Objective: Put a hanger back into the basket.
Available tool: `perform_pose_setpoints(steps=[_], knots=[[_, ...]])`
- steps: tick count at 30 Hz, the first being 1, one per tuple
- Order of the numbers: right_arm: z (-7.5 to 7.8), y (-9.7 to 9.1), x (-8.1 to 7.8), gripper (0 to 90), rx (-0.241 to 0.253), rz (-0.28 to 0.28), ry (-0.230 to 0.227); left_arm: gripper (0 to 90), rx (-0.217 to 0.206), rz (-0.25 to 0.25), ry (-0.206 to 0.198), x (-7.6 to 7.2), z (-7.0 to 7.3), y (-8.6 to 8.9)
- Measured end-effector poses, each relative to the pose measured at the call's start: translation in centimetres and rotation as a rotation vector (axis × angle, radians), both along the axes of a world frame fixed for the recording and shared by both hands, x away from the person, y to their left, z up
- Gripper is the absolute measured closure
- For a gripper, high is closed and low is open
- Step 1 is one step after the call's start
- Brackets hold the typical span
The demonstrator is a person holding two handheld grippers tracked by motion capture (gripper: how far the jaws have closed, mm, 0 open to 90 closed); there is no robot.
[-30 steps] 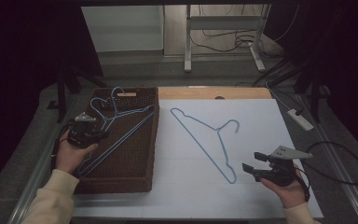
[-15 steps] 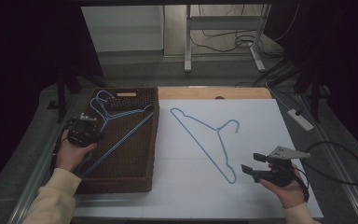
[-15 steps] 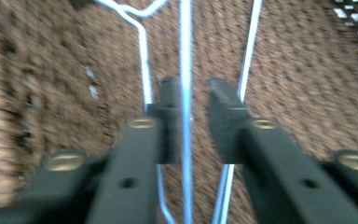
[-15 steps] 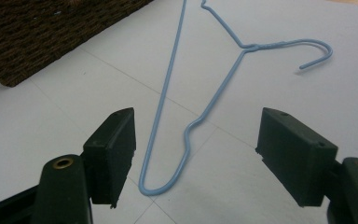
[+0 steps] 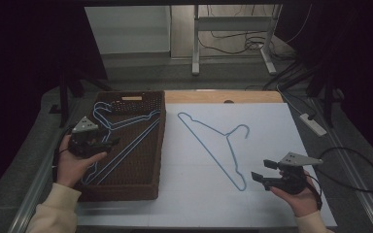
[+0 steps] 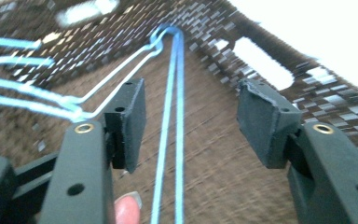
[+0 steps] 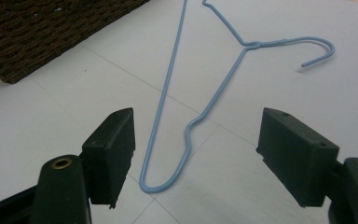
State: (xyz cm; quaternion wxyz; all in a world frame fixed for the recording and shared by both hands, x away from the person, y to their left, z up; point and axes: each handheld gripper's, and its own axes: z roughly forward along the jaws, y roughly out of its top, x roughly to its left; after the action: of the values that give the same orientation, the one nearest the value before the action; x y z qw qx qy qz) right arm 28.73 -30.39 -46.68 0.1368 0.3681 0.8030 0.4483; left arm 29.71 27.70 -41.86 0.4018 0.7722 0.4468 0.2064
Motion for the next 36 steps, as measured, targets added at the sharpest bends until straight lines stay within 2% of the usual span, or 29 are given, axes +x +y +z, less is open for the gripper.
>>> perform_pose_setpoints(steps=[5,12,15,22,28,34,36], knots=[[0.0,0.0,0.0,28.0,-0.002,0.000,0.002,39.6,-0.059,-0.072,-0.038,-1.5,0.7,-1.4],[-0.1,-0.1,0.0,28.0,-0.001,-0.001,0.002,37.4,-0.102,-0.129,-0.053,-2.9,0.6,-3.2],[-0.1,0.0,0.0,28.0,-0.009,0.001,0.002,37.2,-0.135,-0.149,-0.060,-3.5,0.4,-3.8],[-0.1,0.0,0.0,28.0,-0.007,0.004,0.000,36.7,-0.120,-0.191,-0.053,-4.4,-0.4,-5.6],[-0.2,0.3,-0.2,28.0,-0.017,0.013,0.000,36.2,-0.123,-0.203,-0.050,-5.1,-0.8,-6.2],[-0.2,0.6,-0.2,27.9,-0.031,0.019,-0.004,36.3,-0.124,-0.193,-0.061,-5.2,-0.9,-6.3],[-0.2,0.7,-0.3,27.9,-0.032,0.018,-0.003,36.2,-0.113,-0.185,-0.057,-5.2,-1.1,-6.4]])
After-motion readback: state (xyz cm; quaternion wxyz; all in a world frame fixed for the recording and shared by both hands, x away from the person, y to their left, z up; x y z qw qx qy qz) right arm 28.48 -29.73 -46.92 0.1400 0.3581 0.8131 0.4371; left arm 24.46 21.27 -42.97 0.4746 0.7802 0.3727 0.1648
